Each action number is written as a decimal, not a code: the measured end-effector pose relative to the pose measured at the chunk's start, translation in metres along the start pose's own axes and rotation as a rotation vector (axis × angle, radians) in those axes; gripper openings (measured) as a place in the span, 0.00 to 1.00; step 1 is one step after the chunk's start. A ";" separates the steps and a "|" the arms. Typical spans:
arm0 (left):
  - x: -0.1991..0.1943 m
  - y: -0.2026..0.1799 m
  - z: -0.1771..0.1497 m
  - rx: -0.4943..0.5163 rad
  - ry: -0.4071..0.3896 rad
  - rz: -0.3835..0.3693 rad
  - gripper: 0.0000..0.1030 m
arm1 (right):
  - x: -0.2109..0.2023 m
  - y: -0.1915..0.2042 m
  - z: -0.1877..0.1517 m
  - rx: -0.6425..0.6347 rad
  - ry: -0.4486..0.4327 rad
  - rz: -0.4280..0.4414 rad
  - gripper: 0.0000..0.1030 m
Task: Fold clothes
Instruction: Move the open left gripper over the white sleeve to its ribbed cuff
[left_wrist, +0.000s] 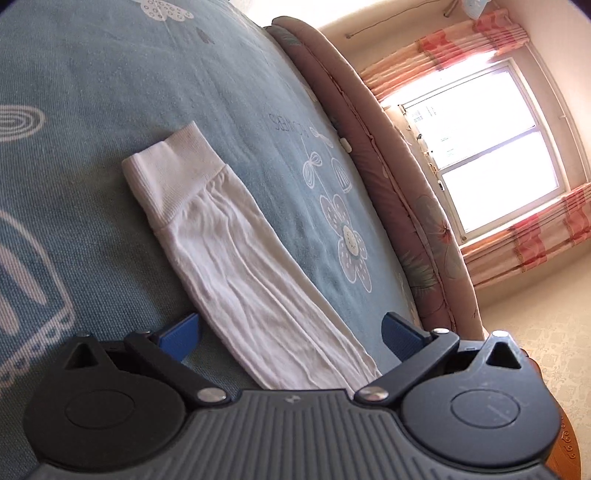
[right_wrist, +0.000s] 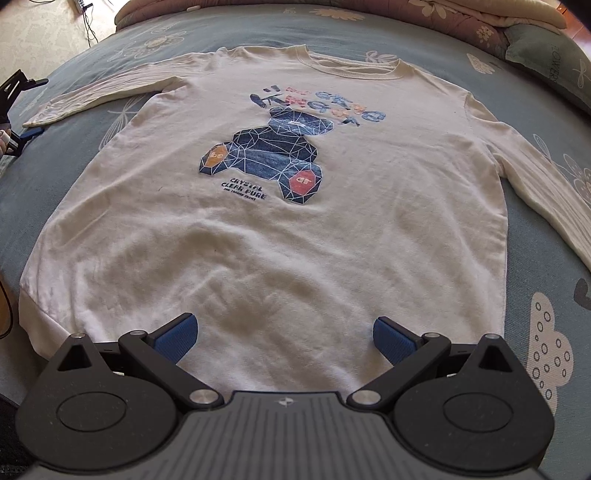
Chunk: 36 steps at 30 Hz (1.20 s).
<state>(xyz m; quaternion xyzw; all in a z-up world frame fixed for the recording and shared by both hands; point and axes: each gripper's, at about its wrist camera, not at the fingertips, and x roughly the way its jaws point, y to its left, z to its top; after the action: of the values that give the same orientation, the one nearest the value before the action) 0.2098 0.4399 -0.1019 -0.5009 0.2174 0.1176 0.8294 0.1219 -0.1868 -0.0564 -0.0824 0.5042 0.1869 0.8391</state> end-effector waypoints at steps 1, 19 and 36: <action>0.002 0.001 0.001 -0.002 -0.008 -0.001 0.99 | 0.000 0.001 0.000 0.001 0.001 -0.001 1.00; 0.009 0.013 0.015 -0.036 -0.128 -0.021 0.99 | 0.006 0.025 0.006 -0.061 0.029 -0.003 1.00; 0.028 0.007 0.021 -0.014 -0.107 -0.077 0.99 | 0.005 0.030 0.005 -0.073 0.022 -0.003 1.00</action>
<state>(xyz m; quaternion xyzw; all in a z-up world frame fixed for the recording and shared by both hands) 0.2368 0.4612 -0.1126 -0.5077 0.1525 0.1139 0.8403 0.1164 -0.1562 -0.0567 -0.1154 0.5061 0.2031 0.8302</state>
